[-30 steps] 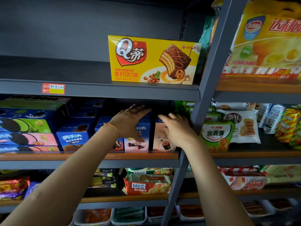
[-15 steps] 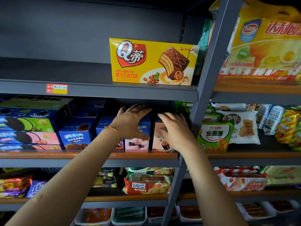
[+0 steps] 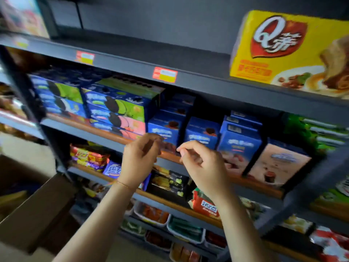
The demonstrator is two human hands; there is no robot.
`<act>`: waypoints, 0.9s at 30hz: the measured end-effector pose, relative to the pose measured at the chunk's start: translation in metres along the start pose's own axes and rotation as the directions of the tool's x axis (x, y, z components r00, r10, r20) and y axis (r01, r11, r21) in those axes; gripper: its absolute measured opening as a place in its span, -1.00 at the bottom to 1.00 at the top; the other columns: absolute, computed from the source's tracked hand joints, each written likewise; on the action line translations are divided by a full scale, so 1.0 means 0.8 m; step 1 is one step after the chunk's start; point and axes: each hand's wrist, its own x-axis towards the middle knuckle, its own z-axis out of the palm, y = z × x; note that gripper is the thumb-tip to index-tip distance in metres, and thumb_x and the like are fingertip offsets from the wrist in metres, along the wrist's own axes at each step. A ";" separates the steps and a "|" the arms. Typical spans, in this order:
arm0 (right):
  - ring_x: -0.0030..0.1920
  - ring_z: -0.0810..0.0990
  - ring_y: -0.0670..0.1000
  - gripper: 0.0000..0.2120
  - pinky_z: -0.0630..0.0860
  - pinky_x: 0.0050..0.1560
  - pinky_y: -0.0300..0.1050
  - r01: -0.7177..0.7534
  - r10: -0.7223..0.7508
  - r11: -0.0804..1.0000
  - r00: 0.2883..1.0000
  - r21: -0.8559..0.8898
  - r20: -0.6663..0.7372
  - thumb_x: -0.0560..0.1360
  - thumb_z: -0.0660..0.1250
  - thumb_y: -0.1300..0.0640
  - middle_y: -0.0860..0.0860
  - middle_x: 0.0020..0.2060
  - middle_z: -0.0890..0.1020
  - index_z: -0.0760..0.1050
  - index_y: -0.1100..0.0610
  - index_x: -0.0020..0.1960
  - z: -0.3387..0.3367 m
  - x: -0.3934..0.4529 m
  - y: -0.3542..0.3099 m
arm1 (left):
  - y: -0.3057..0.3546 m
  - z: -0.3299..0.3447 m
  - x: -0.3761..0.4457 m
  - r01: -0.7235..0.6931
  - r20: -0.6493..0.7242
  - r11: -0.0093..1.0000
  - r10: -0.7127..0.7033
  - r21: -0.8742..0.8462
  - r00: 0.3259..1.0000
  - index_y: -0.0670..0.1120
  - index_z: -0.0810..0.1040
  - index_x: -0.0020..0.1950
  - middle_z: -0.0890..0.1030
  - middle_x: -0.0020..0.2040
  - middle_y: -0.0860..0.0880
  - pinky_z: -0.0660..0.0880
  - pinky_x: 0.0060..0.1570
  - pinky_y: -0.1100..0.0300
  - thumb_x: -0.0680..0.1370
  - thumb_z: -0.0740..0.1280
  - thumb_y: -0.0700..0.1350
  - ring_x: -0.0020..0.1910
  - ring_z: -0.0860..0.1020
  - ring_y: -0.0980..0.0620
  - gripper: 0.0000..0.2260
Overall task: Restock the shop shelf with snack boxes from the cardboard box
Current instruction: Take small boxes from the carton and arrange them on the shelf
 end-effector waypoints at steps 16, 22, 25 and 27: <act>-0.23 0.61 -0.09 -0.80 0.53 -0.14 -0.15 -0.332 0.270 0.940 0.583 -0.079 0.766 0.55 0.32 0.22 -0.08 -0.33 0.64 0.59 -0.01 -0.17 0.788 0.089 -0.030 | -0.543 -0.478 -0.101 0.837 -0.386 0.485 -0.743 0.253 0.547 -0.03 0.65 -0.03 0.69 -0.05 -0.02 0.51 -0.05 0.10 0.59 0.31 0.02 -0.02 0.61 -0.07 -0.82; 0.00 0.59 0.09 -0.84 0.35 -0.13 -0.18 -0.269 0.400 0.911 0.399 -0.312 0.825 0.58 0.28 0.21 0.10 -0.04 0.68 0.64 0.19 0.01 0.989 0.120 -0.016 | -0.694 -0.595 -0.118 0.778 -0.371 0.330 -0.735 0.534 0.567 -0.04 0.64 -0.15 0.62 -0.17 -0.06 0.49 -0.01 -0.05 0.49 0.11 0.04 -0.10 0.59 -0.21 -0.67; 0.02 0.55 0.08 -0.81 0.35 -0.11 -0.16 -0.207 0.460 0.887 0.308 -0.414 0.833 0.60 0.22 0.18 0.04 -0.01 0.63 0.60 0.13 0.06 1.038 0.128 0.005 | -0.730 -0.605 -0.125 0.700 -0.397 0.264 -0.669 0.663 0.628 -0.07 0.62 -0.21 0.58 -0.22 -0.05 0.22 0.38 -0.20 0.50 0.25 -0.08 -0.08 0.55 -0.17 -0.82; 0.05 0.55 0.10 -0.83 0.36 -0.09 -0.15 -0.107 0.490 0.871 0.227 -0.479 0.841 0.60 0.21 0.17 0.03 0.02 0.59 0.58 0.09 0.07 1.079 0.122 0.023 | -0.755 -0.607 -0.134 0.687 -0.410 0.222 -0.663 0.692 0.627 -0.08 0.62 -0.22 0.56 -0.23 -0.05 0.07 0.46 -0.29 0.49 0.31 -0.13 -0.04 0.53 -0.16 -0.86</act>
